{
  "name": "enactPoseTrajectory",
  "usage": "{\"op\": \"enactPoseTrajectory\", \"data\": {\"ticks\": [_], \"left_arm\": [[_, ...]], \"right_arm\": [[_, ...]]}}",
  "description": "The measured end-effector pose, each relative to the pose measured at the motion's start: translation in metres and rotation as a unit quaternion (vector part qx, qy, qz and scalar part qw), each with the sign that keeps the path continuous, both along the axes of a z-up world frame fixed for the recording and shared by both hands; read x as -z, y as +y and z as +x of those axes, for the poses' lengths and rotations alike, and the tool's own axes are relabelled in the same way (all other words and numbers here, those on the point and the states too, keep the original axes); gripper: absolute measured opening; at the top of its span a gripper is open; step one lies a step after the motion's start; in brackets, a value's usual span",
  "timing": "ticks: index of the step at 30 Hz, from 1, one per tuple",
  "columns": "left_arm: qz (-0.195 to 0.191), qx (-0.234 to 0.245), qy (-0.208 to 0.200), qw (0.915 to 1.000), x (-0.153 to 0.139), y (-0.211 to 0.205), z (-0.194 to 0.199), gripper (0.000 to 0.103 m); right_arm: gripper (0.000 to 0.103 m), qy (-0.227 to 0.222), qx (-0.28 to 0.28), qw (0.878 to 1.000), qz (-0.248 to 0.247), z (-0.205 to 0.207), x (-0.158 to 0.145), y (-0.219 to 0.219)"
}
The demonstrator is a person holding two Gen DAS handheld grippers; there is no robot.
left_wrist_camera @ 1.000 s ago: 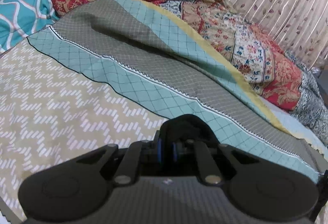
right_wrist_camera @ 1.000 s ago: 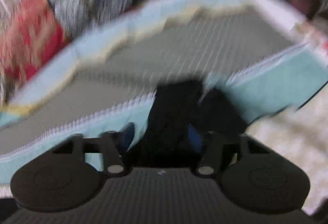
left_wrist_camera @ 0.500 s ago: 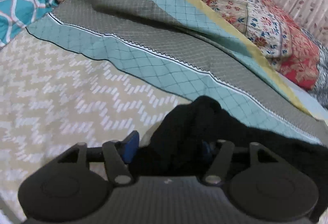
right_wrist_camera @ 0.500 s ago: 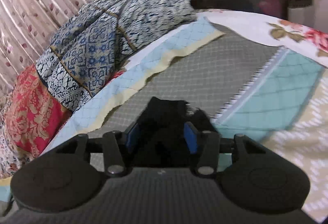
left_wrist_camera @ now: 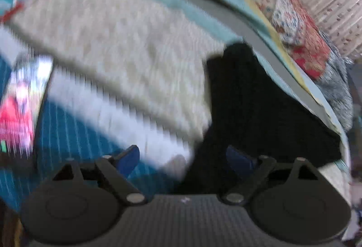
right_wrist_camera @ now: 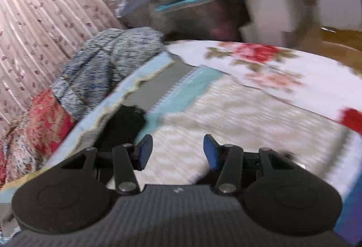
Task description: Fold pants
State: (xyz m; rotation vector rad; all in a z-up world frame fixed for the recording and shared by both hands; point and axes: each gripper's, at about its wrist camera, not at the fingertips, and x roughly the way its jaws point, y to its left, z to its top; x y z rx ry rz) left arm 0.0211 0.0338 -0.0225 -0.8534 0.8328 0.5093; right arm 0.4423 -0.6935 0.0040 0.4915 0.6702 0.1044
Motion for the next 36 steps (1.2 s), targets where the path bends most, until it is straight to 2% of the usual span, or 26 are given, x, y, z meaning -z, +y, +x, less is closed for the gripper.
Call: {"op": "enactPoseTrajectory", "data": {"ticks": [2,4,7,10,12,13,14,15,16,17,21,24,25,27,29,30,31,32,33,34,36], "left_arm": [[-0.018,0.012,0.001,0.9998,0.009,-0.011,-0.008,0.097],[-0.047,0.017,-0.005,0.9987,0.018,-0.019,-0.013,0.099],[-0.084,0.019,-0.025,0.996,0.025,-0.031,-0.013,0.101],[-0.078,0.018,-0.024,0.9965,0.027,-0.043,-0.008,0.101],[-0.064,0.02,-0.012,0.9977,0.027,-0.049,-0.003,0.083],[-0.06,0.025,-0.007,0.9979,0.026,-0.051,0.0,0.058],[-0.067,0.03,0.0,0.9973,0.026,-0.053,0.003,0.041],[-0.072,0.027,0.007,0.997,0.028,-0.053,0.003,0.034],[-0.074,0.023,0.016,0.9968,0.028,-0.054,0.002,0.023],[-0.072,0.021,0.023,0.9969,0.028,-0.056,0.001,0.021],[-0.064,0.013,0.021,0.9977,0.019,-0.061,-0.003,0.017],[-0.06,0.012,0.025,0.9978,0.015,-0.062,-0.002,0.017],[-0.059,0.011,0.029,0.9978,0.014,-0.063,0.0,0.02],[-0.057,0.004,0.038,0.9977,0.015,-0.063,0.003,0.028],[-0.057,0.007,0.045,0.9973,0.018,-0.064,0.008,0.054],[-0.056,0.01,0.046,0.9973,0.02,-0.066,0.011,0.052],[-0.054,0.014,0.05,0.9972,0.023,-0.068,0.013,0.04],[-0.052,0.018,0.054,0.9971,0.024,-0.07,0.015,0.018],[-0.052,0.02,0.054,0.9969,0.024,-0.071,0.016,0.015],[-0.052,0.018,0.05,0.9972,0.022,-0.071,0.016,0.013],[-0.049,0.009,0.036,0.9981,0.01,-0.066,0.013,0.012]], "right_arm": [[0.052,0.012,0.013,1.0,-0.016,-0.011,-0.001,-0.01],[0.052,0.014,0.023,0.999,-0.044,-0.02,-0.004,-0.016],[0.052,0.01,0.024,0.999,-0.04,-0.03,-0.004,-0.023],[0.054,0.012,0.008,0.999,-0.038,-0.028,0.003,-0.03],[0.055,0.017,-0.003,0.999,-0.05,-0.018,0.008,-0.028],[0.056,0.024,-0.008,0.998,-0.057,-0.012,0.011,-0.025],[0.056,0.031,-0.015,0.997,-0.064,-0.003,0.015,-0.022],[0.056,0.035,-0.023,0.996,-0.073,0.002,0.018,-0.018],[0.057,0.04,-0.027,0.995,-0.09,0.005,0.021,-0.011],[0.057,0.047,-0.035,0.992,-0.115,0.012,0.024,-0.007],[0.056,0.067,-0.099,0.976,-0.184,0.019,0.034,0.007],[0.055,0.095,-0.141,0.951,-0.258,0.021,0.046,0.01],[0.057,0.085,-0.148,0.948,-0.271,0.019,0.046,0.009],[0.06,0.065,-0.151,0.953,-0.256,0.018,0.041,0.003],[0.064,0.066,-0.164,0.956,-0.234,0.02,0.041,0.001],[0.063,0.075,-0.171,0.953,-0.239,0.02,0.042,0.006],[0.05,0.09,-0.181,0.946,-0.253,0.022,0.047,0.01],[0.038,0.106,-0.196,0.937,-0.271,0.023,0.054,0.015],[0.022,0.108,-0.209,0.928,-0.29,0.02,0.058,0.02],[0.017,0.099,-0.217,0.926,-0.292,0.016,0.056,0.022],[0.015,0.081,-0.219,0.936,-0.263,0.01,0.044,0.019]]}}
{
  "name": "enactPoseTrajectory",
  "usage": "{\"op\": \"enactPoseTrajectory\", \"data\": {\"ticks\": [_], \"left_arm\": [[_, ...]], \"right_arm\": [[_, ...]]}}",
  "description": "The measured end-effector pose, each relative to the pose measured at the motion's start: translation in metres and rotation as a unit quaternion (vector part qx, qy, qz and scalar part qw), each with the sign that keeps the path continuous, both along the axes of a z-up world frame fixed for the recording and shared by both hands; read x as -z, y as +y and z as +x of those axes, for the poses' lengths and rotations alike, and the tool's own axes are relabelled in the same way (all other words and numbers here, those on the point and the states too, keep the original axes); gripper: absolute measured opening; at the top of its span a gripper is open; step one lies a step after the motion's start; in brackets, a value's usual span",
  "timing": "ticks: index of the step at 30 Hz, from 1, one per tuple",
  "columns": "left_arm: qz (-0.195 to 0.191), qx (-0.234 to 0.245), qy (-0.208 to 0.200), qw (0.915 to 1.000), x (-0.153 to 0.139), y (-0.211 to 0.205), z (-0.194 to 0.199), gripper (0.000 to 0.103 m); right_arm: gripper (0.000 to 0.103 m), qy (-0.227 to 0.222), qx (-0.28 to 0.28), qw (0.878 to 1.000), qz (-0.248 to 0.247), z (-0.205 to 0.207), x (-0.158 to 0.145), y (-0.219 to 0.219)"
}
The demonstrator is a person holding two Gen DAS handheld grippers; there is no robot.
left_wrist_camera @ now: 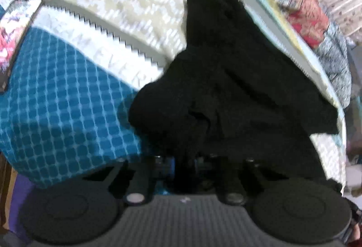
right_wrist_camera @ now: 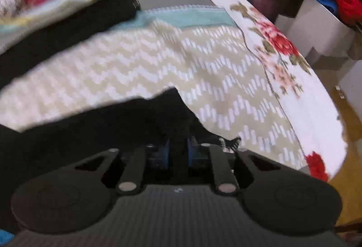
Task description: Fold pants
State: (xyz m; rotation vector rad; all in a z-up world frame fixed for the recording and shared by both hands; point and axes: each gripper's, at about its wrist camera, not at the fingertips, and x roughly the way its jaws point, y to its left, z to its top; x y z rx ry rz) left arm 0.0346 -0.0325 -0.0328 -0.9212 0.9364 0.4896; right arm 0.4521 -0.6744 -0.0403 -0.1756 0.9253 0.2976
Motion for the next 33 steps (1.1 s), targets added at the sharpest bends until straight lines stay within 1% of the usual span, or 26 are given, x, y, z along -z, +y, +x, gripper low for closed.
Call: {"op": "enactPoseTrajectory", "data": {"ticks": [1,3,5,6,7,9,11,12,13,15,17,19,20,21,22,23,24,25,26,27,28,29,30,31,32,33], "left_arm": [[-0.004,-0.007,-0.011,0.9999,-0.008,0.004,0.0,0.011],[-0.012,-0.021,-0.044,0.9987,-0.032,0.014,0.0,0.011],[-0.005,-0.033,-0.081,0.9962,-0.062,0.025,0.003,0.01],[-0.003,-0.042,-0.104,0.9937,-0.079,0.032,0.002,0.01],[-0.002,-0.051,-0.123,0.991,-0.093,0.039,0.0,0.01],[0.005,-0.071,-0.162,0.9841,-0.119,0.053,-0.01,0.01],[0.017,-0.081,-0.183,0.9796,-0.133,0.062,-0.025,0.01],[0.017,-0.081,-0.185,0.9792,-0.134,0.064,-0.03,0.01],[0.015,-0.078,-0.183,0.98,-0.131,0.064,-0.036,0.011],[0.01,-0.067,-0.153,0.986,-0.112,0.06,-0.045,0.011],[-0.011,-0.065,-0.114,0.9913,-0.08,0.051,-0.053,0.011],[-0.042,-0.07,-0.075,0.9938,-0.044,0.044,-0.064,0.011],[-0.06,-0.077,-0.054,0.9937,-0.023,0.04,-0.071,0.011],[-0.076,-0.085,-0.035,0.9929,-0.005,0.037,-0.078,0.011],[-0.091,-0.092,-0.025,0.9913,0.011,0.035,-0.084,0.011],[-0.102,-0.102,-0.029,0.9891,0.02,0.034,-0.091,0.012],[-0.111,-0.111,-0.042,0.9867,0.024,0.035,-0.099,0.013],[-0.117,-0.115,-0.047,0.9853,0.023,0.037,-0.101,0.015],[-0.116,-0.113,-0.048,0.9856,0.02,0.037,-0.101,0.018],[-0.108,-0.107,-0.045,0.9873,0.015,0.038,-0.099,0.02],[-0.097,-0.1,-0.04,0.9895,0.01,0.038,-0.094,0.022],[-0.085,-0.091,-0.035,0.9916,0.007,0.037,-0.092,0.027],[-0.076,-0.087,-0.032,0.9928,0.005,0.036,-0.09,0.031],[-0.068,-0.084,-0.03,0.9937,0.002,0.034,-0.09,0.037],[-0.064,-0.082,-0.028,0.9942,0.0,0.032,-0.088,0.041],[-0.063,-0.079,-0.027,0.9945,-0.001,0.031,-0.085,0.042]], "right_arm": [[0.015,-0.015,0.008,1.0,0.019,-0.002,-0.01,-0.003],[0.014,-0.039,0.026,0.996,0.074,-0.001,-0.036,-0.01],[0.014,-0.062,0.048,0.987,0.143,0.002,-0.065,-0.017],[0.014,-0.078,0.06,0.979,0.178,0.005,-0.082,-0.021],[0.014,-0.093,0.07,0.97,0.215,0.006,-0.097,-0.024],[0.014,-0.122,0.085,0.944,0.295,0.006,-0.123,-0.034],[0.014,-0.137,0.079,0.918,0.363,0.002,-0.135,-0.046],[0.014,-0.138,0.069,0.91,0.385,0.001,-0.136,-0.051],[0.014,-0.136,0.062,0.905,0.399,-0.003,-0.132,-0.055],[0.014,-0.122,0.061,0.897,0.42,-0.014,-0.111,-0.065],[0.015,-0.099,0.079,0.898,0.42,-0.027,-0.074,-0.077],[0.015,-0.053,0.124,0.894,0.427,-0.045,-0.024,-0.096],[0.014,-0.03,0.156,0.891,0.425,-0.056,0.004,-0.108],[0.014,-0.014,0.188,0.89,0.416,-0.069,0.024,-0.116],[0.014,0.009,0.221,0.884,0.411,-0.081,0.046,-0.126],[0.014,0.024,0.243,0.876,0.417,-0.09,0.06,-0.134],[0.015,0.03,0.252,0.864,0.435,-0.1,0.069,-0.142],[0.018,0.025,0.254,0.856,0.45,-0.107,0.07,-0.145],[0.02,0.018,0.254,0.857,0.448,-0.112,0.065,-0.145],[0.022,0.005,0.261,0.863,0.433,-0.116,0.058,-0.143],[0.026,-0.006,0.266,0.866,0.423,-0.12,0.051,-0.14],[0.029,-0.011,0.264,0.865,0.427,-0.121,0.047,-0.14],[0.035,-0.014,0.258,0.861,0.438,-0.123,0.044,-0.139],[0.044,-0.017,0.251,0.857,0.449,-0.125,0.042,-0.137],[0.049,-0.018,0.246,0.855,0.456,-0.127,0.042,-0.134],[0.053,-0.018,0.241,0.853,0.463,-0.129,0.043,-0.13]]}}
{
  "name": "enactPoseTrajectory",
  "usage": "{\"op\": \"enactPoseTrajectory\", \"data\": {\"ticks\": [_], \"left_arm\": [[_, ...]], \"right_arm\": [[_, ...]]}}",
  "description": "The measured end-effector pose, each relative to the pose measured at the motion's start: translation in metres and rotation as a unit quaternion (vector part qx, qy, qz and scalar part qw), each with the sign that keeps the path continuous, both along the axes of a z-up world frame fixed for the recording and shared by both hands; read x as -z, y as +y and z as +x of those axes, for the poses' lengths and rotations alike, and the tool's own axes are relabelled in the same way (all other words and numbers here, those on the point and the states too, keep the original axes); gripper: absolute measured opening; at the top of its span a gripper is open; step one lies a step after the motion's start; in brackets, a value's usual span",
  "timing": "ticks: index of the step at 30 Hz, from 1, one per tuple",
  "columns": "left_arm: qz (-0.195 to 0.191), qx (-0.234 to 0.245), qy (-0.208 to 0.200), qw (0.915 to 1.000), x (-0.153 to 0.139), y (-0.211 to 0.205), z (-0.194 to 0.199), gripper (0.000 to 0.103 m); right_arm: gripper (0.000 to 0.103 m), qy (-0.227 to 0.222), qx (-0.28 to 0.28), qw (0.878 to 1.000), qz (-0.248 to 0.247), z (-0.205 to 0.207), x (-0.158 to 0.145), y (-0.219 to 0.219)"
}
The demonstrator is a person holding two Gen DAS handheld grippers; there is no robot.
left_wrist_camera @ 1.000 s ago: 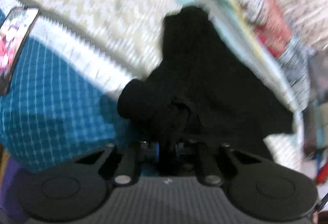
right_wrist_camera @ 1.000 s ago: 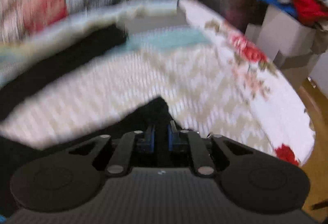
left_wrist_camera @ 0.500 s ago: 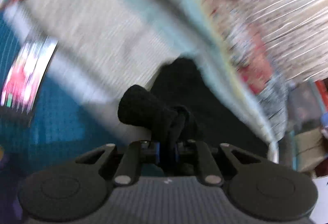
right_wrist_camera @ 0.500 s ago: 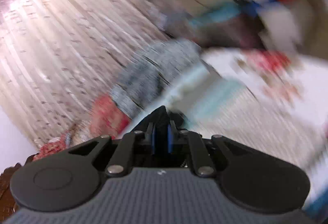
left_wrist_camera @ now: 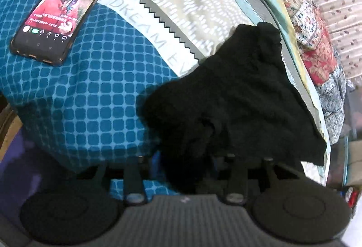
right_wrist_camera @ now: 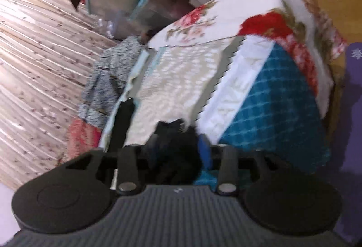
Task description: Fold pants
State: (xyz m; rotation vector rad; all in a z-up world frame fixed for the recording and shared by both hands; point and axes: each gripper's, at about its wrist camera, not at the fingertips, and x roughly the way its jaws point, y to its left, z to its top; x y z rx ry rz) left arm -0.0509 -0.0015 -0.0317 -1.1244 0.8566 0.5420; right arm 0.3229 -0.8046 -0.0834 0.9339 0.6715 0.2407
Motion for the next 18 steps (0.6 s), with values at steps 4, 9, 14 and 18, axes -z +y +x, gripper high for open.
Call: {"op": "enactPoseTrajectory", "data": {"ticks": [4,9,14,18], "left_arm": [[0.001,-0.001,0.001,1.0,-0.002,0.0,-0.004,0.032],[0.016,-0.002,-0.001,0.9999,-0.01,0.002,-0.002,0.013],[0.043,0.025,0.037,0.9981,-0.02,0.0,0.002,0.022],[0.052,0.03,0.052,0.9968,-0.017,-0.001,-0.003,0.039]], "right_arm": [[0.051,0.012,-0.012,1.0,0.001,0.011,0.014,0.017],[0.002,0.024,-0.011,0.993,-0.112,0.021,-0.002,0.04],[0.005,-0.066,-0.02,0.985,-0.158,0.01,-0.041,0.046],[0.008,-0.042,-0.099,0.98,-0.168,0.02,-0.032,0.065]]}}
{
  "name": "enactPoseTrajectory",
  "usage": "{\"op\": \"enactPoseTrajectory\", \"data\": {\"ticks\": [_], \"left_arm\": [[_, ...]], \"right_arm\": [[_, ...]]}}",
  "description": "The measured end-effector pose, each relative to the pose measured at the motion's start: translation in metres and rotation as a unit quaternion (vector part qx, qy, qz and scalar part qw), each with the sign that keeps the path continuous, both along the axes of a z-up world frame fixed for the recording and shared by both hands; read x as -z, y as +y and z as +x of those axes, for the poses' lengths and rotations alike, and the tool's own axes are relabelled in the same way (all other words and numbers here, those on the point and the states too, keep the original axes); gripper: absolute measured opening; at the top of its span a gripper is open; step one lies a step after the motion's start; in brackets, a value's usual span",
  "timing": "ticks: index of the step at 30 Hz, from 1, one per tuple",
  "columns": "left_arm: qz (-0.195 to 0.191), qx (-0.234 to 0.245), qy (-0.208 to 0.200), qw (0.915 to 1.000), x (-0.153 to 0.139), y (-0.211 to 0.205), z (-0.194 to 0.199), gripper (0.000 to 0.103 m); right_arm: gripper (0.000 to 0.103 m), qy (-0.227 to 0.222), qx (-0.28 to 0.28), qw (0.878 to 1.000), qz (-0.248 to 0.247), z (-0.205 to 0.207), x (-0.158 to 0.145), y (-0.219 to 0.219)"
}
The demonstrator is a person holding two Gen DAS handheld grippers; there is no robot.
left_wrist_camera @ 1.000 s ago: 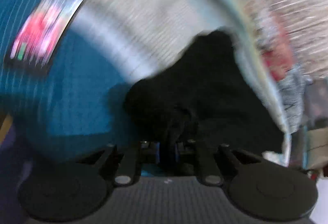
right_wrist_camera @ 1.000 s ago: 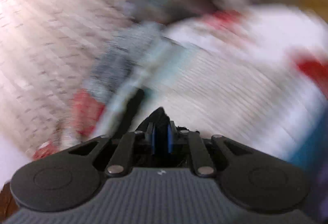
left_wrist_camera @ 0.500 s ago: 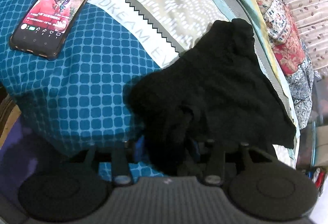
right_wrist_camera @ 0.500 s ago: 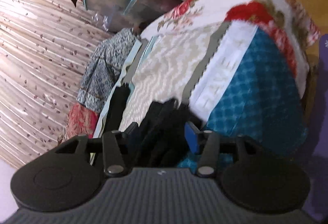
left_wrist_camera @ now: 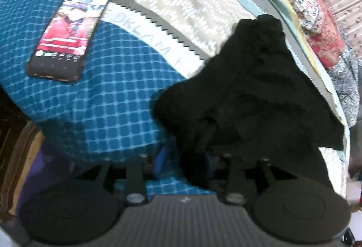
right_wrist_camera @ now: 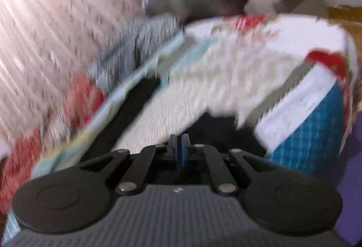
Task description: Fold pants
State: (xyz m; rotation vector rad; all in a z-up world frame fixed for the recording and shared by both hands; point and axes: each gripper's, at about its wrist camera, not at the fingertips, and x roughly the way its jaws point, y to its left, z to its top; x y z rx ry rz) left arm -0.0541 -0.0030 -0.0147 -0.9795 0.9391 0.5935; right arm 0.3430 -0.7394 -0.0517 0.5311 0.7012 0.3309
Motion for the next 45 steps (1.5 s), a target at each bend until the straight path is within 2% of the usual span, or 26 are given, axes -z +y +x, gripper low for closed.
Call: {"op": "enactPoseTrajectory", "data": {"ticks": [1,2,3,5,7,10,12,13,15,16,17,19,20,23,24,27,28,30,32,34,35,36,39,42,45], "left_arm": [[0.001,-0.001,-0.003,1.0,-0.002,0.0,-0.005,0.043],[0.003,-0.004,-0.007,1.0,-0.006,0.001,-0.013,0.044],[0.005,-0.005,-0.011,0.9999,-0.011,0.002,-0.02,0.045],[0.021,-0.006,-0.021,0.9995,-0.029,0.003,-0.034,0.044],[0.063,-0.007,-0.02,0.9978,-0.052,0.005,-0.038,0.045],[0.145,0.01,-0.024,0.9891,-0.091,0.015,-0.016,0.047],[0.211,0.037,-0.023,0.9766,-0.113,0.019,0.021,0.054],[0.246,0.059,-0.02,0.9674,-0.12,0.017,0.046,0.057],[0.321,0.126,-0.016,0.9385,-0.127,0.007,0.103,0.064],[0.356,0.158,-0.012,0.9209,-0.124,0.001,0.132,0.076],[0.39,0.187,-0.005,0.9018,-0.118,-0.004,0.166,0.083],[0.419,0.227,0.006,0.8791,-0.099,-0.01,0.218,0.083],[0.421,0.242,0.012,0.874,-0.088,-0.008,0.241,0.083],[0.401,0.276,0.026,0.8732,-0.056,0.002,0.294,0.082],[0.402,0.286,0.031,0.8693,-0.046,0.003,0.303,0.082],[0.413,0.319,0.058,0.8511,-0.016,0.004,0.326,0.08],[0.412,0.324,0.067,0.8488,-0.007,0.005,0.328,0.075],[0.4,0.331,0.083,0.8503,0.009,0.01,0.331,0.058],[0.385,0.334,0.09,0.8557,0.019,0.017,0.331,0.024],[0.382,0.328,0.088,0.8596,0.022,0.021,0.327,0.015],[0.387,0.324,0.085,0.8589,0.022,0.019,0.325,0.012],[0.394,0.321,0.083,0.857,0.018,0.018,0.324,0.012],[0.418,0.304,0.06,0.8539,0.0,0.007,0.31,0.011],[0.435,0.286,0.034,0.8529,-0.023,-0.005,0.288,0.011],[0.445,0.271,0.011,0.8534,-0.047,-0.022,0.259,0.011]], "right_arm": [[0.007,0.028,0.003,0.999,-0.038,0.004,0.009,0.005],[0.0,0.069,0.022,0.994,-0.081,0.011,0.02,0.006],[0.0,0.091,0.038,0.992,-0.082,0.016,0.03,0.001],[0.005,0.103,0.062,0.992,-0.027,0.017,0.025,-0.014],[0.009,0.07,0.059,0.995,-0.045,0.02,-0.001,-0.009],[0.01,0.023,0.012,0.998,-0.062,0.043,-0.044,0.018],[0.016,0.0,-0.015,0.998,-0.059,0.062,-0.067,0.043],[0.027,-0.006,-0.027,0.998,-0.052,0.078,-0.077,0.057],[0.038,0.0,-0.043,0.998,-0.037,0.114,-0.085,0.085],[0.038,0.006,-0.05,0.998,-0.032,0.134,-0.088,0.1],[0.038,0.011,-0.057,0.998,-0.031,0.151,-0.088,0.111],[0.043,0.033,-0.057,0.997,-0.04,0.192,-0.087,0.144],[0.043,0.049,-0.054,0.996,-0.045,0.211,-0.084,0.158],[0.043,0.093,-0.031,0.993,-0.067,0.268,-0.064,0.2],[0.043,0.101,-0.025,0.992,-0.074,0.279,-0.059,0.212],[0.047,0.122,0.001,0.987,-0.101,0.323,-0.041,0.246],[0.048,0.131,0.012,0.986,-0.106,0.336,-0.034,0.256],[0.048,0.152,0.037,0.982,-0.109,0.357,-0.015,0.269],[0.051,0.176,0.054,0.978,-0.096,0.372,0.002,0.275],[0.049,0.197,0.069,0.976,-0.066,0.38,0.018,0.274],[0.041,0.201,0.074,0.975,-0.054,0.381,0.024,0.272],[0.003,0.198,0.079,0.975,-0.054,0.379,0.025,0.27],[0.003,0.189,0.076,0.978,-0.047,0.367,0.023,0.254],[0.003,0.164,0.065,0.984,-0.013,0.34,-0.002,0.23],[0.003,0.139,0.047,0.989,0.0,0.312,-0.029,0.203]]}}
